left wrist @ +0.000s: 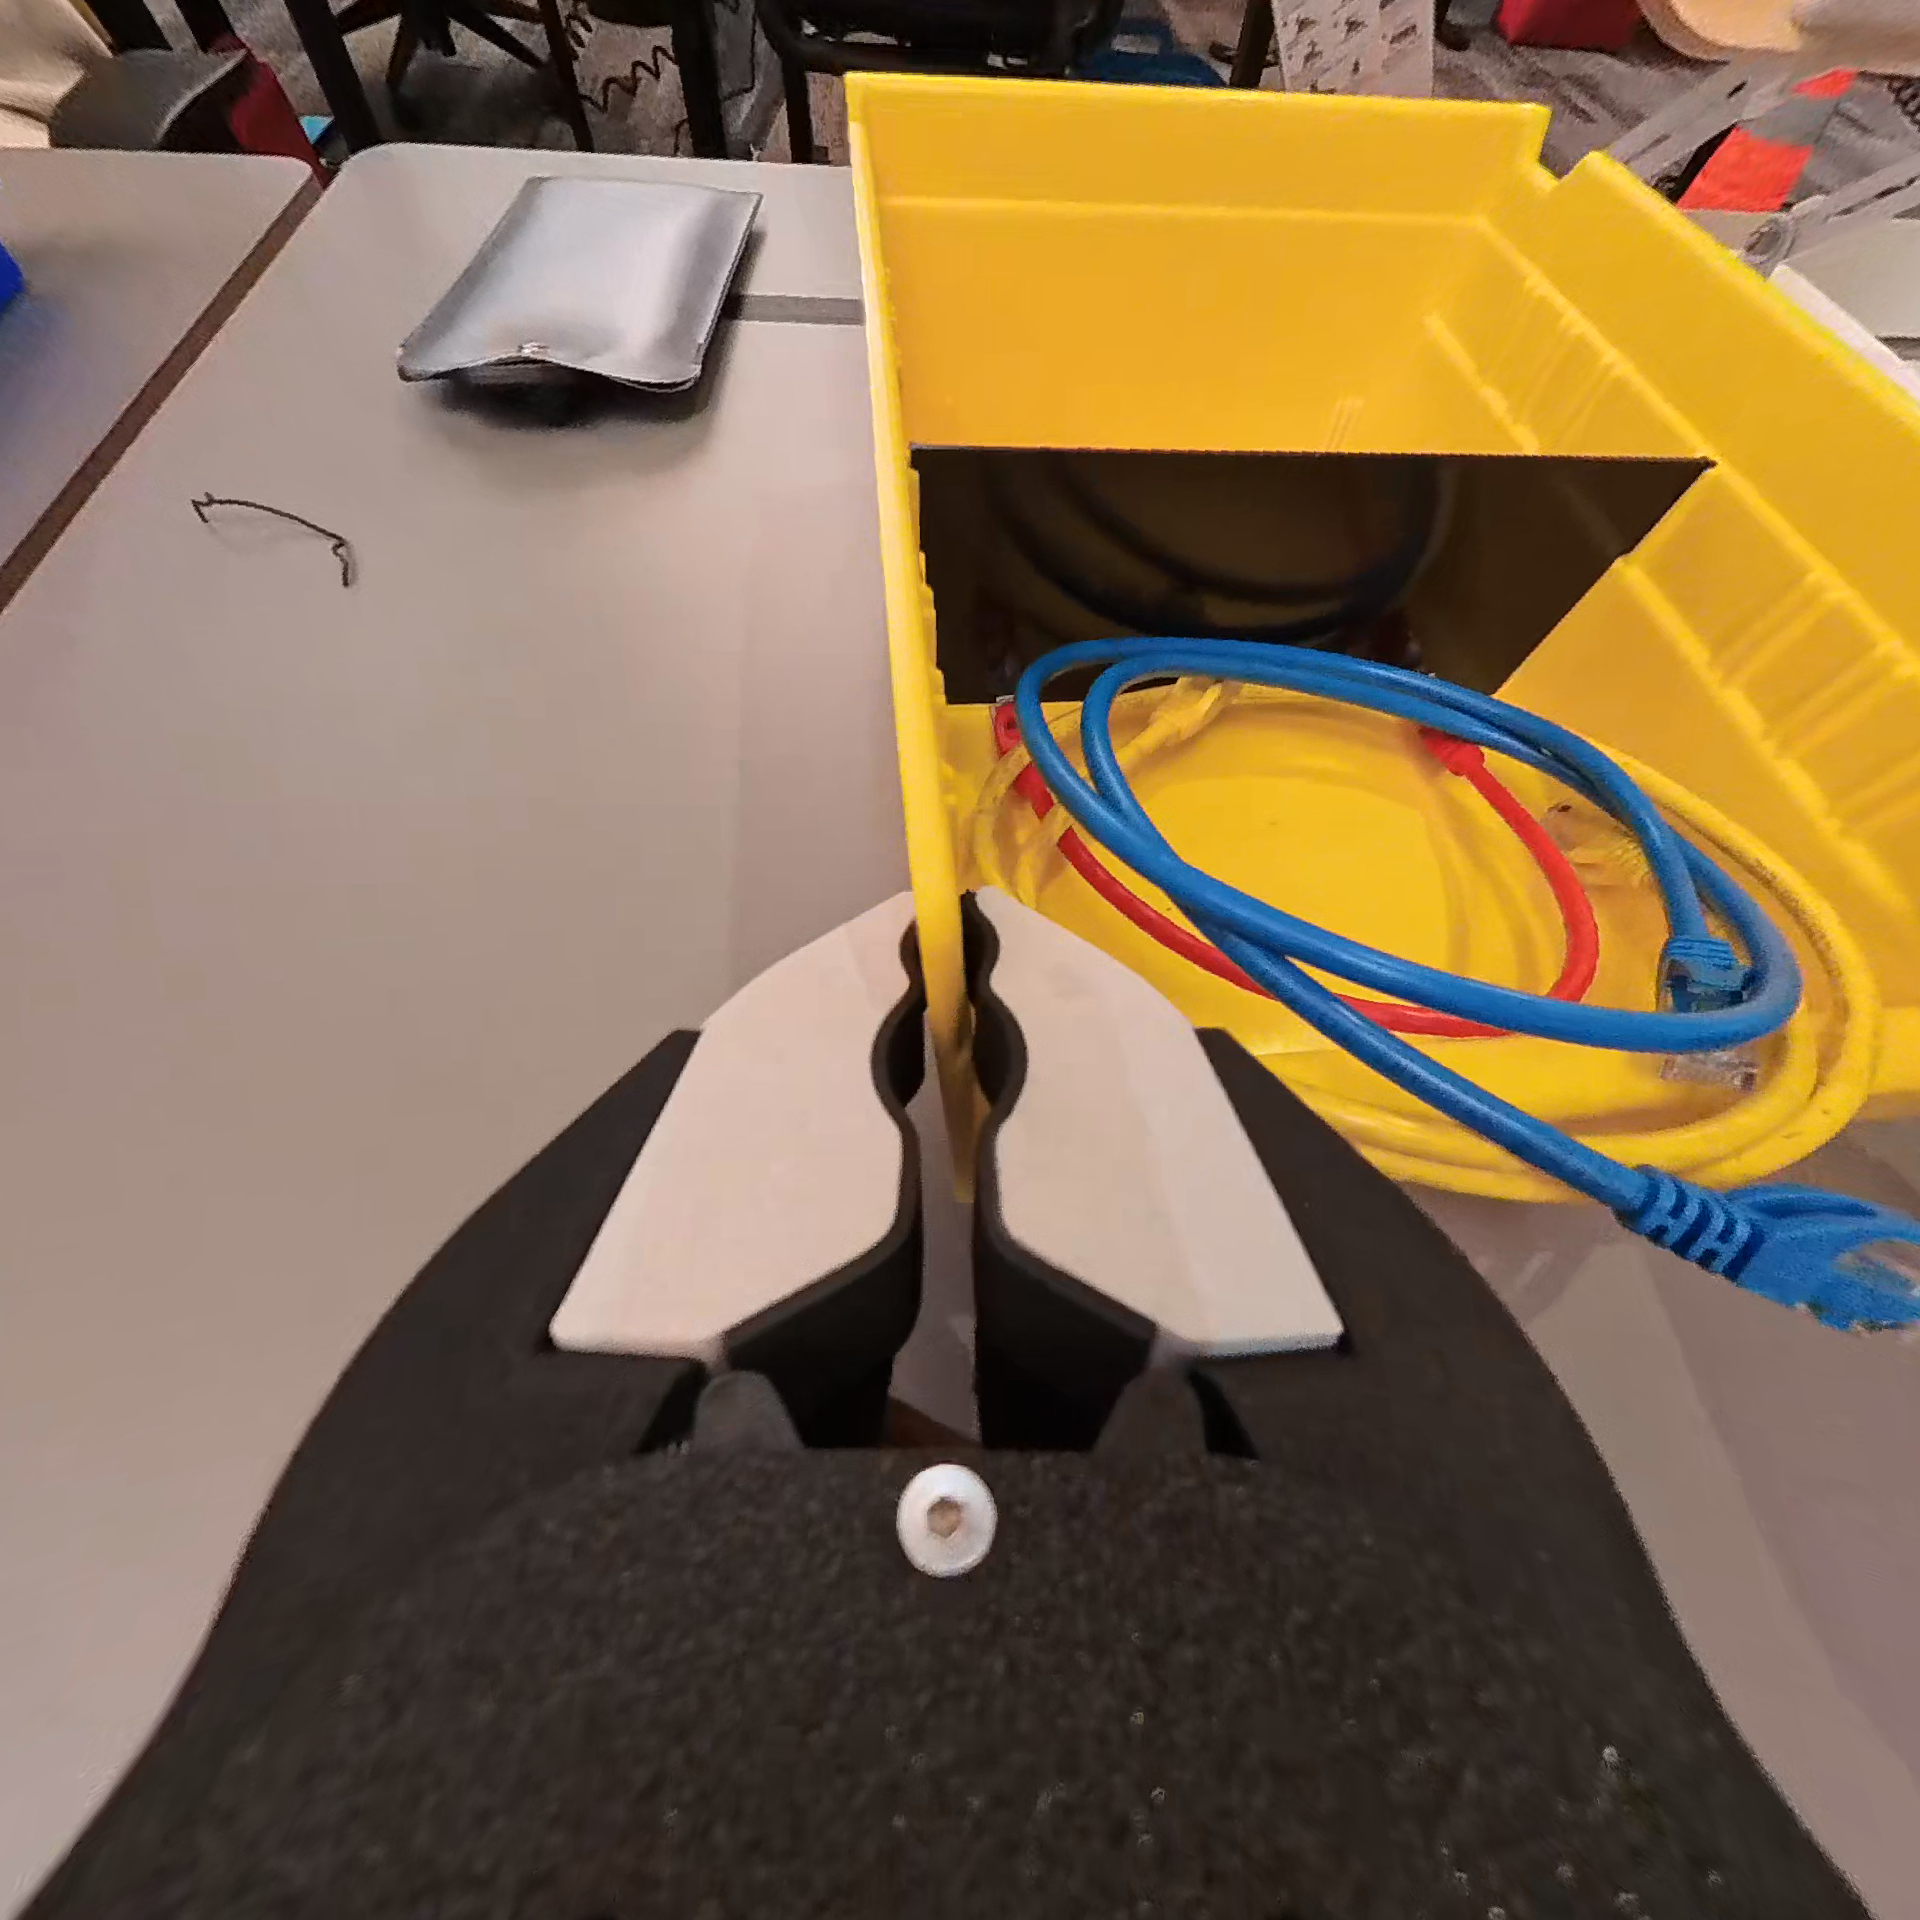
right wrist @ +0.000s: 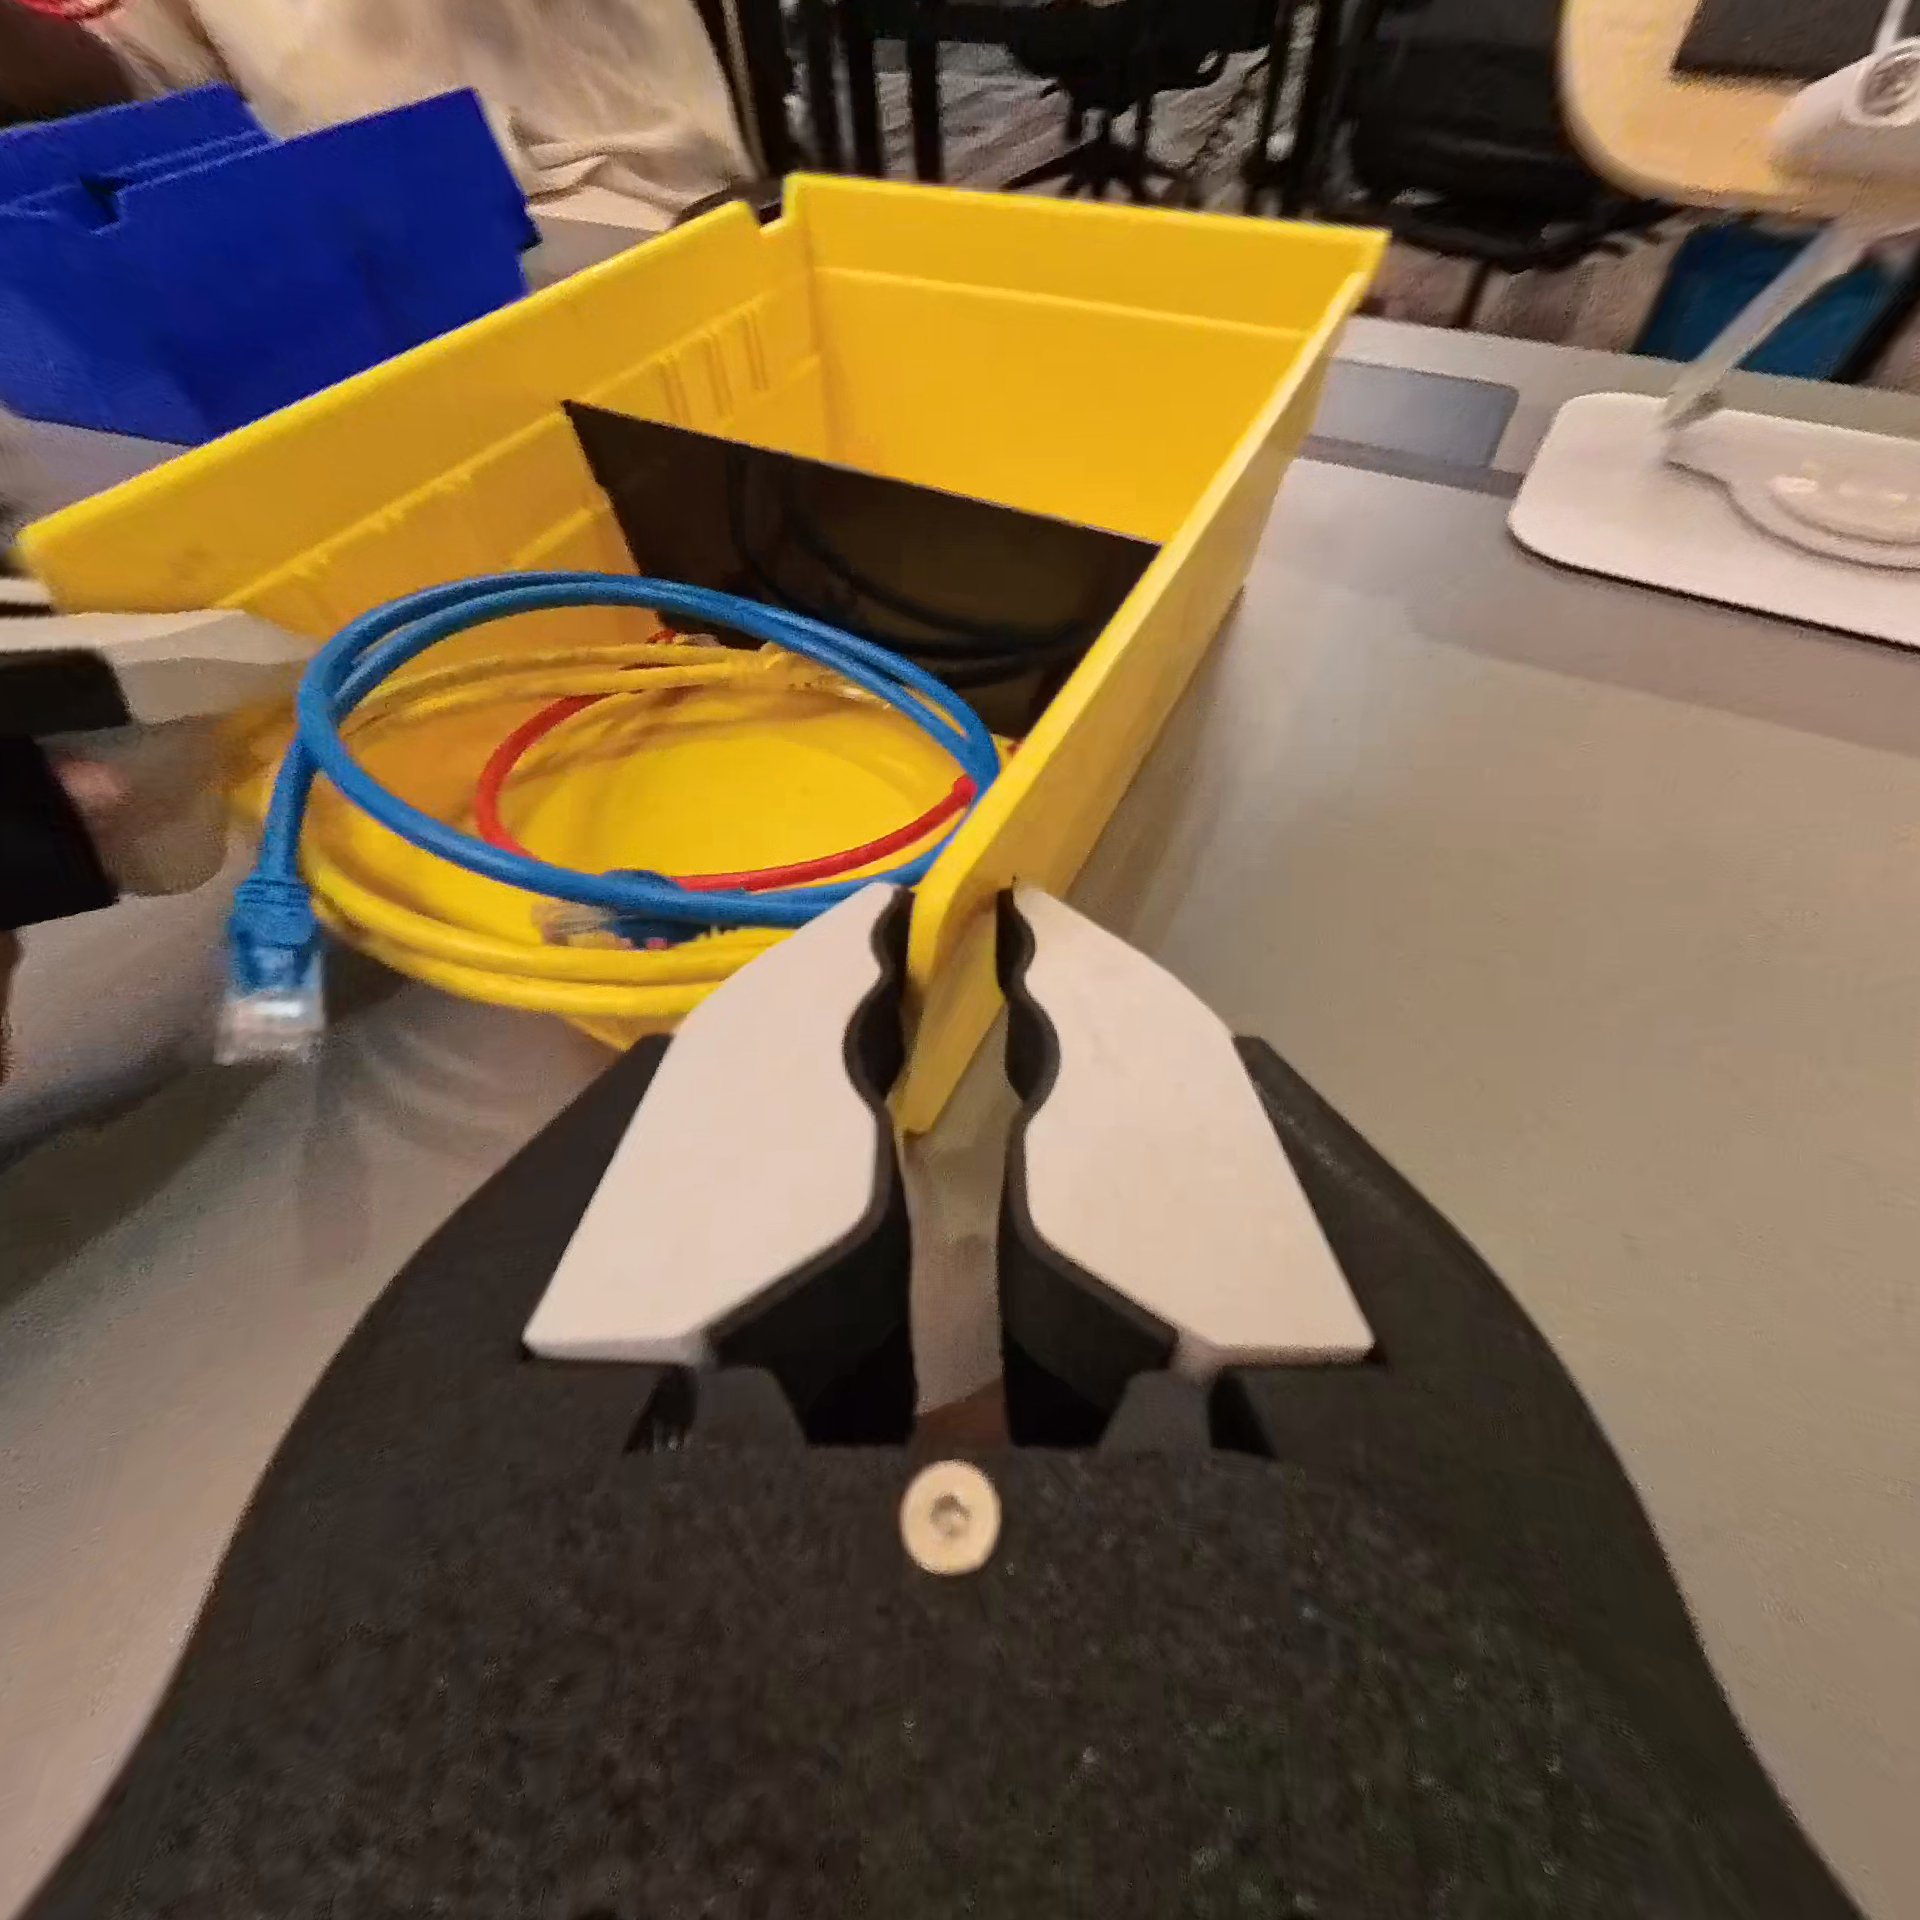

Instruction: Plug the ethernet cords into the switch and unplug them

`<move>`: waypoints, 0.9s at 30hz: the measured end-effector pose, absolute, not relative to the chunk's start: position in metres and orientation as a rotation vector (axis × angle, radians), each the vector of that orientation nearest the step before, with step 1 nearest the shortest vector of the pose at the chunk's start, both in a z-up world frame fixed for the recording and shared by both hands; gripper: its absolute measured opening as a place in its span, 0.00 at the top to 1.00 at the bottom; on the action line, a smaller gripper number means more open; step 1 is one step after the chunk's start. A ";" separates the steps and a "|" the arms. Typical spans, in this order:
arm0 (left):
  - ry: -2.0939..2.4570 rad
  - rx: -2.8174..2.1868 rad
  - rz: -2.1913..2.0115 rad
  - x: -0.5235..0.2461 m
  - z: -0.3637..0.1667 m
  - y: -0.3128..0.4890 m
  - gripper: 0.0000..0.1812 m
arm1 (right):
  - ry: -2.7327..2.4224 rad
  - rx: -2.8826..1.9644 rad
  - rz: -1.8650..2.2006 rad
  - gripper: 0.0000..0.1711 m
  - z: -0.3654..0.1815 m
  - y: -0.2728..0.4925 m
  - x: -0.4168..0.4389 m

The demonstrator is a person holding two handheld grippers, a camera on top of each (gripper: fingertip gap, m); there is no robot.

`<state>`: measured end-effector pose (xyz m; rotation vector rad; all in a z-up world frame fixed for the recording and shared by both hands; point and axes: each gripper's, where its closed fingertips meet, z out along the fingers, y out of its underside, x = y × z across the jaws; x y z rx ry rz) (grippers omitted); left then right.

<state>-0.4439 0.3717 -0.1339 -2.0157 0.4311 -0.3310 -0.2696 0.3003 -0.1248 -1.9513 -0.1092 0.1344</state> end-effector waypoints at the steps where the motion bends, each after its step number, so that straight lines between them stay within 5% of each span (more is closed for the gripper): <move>1: 0.415 -2.013 -0.350 -0.444 -0.132 0.370 0.98 | -0.159 -1.966 0.190 0.90 -0.123 0.293 -0.271; 4: 0.215 -1.950 -0.436 -0.458 -0.108 0.365 0.86 | -0.408 -1.920 0.435 0.83 -0.109 0.256 -0.283; 8: 0.013 -1.775 -0.549 -0.483 -0.065 0.346 0.85 | -0.644 -1.905 0.661 0.79 -0.115 0.185 -0.234; 16: 0.079 -1.754 -0.393 -0.450 -0.063 0.291 0.87 | 0.136 -1.684 -0.089 0.79 -0.056 0.129 0.054; 21: 0.141 -1.739 -0.350 -0.408 -0.077 0.267 0.91 | 0.204 -1.833 0.071 0.68 -0.092 0.131 0.085; 25: 0.284 -1.738 -0.281 -0.395 -0.079 0.274 0.92 | 0.187 -1.934 0.043 0.73 -0.117 0.149 0.069; 27: 0.305 -1.725 -0.289 -0.392 -0.078 0.276 0.93 | 0.185 -1.970 -0.092 0.90 -0.123 0.156 0.077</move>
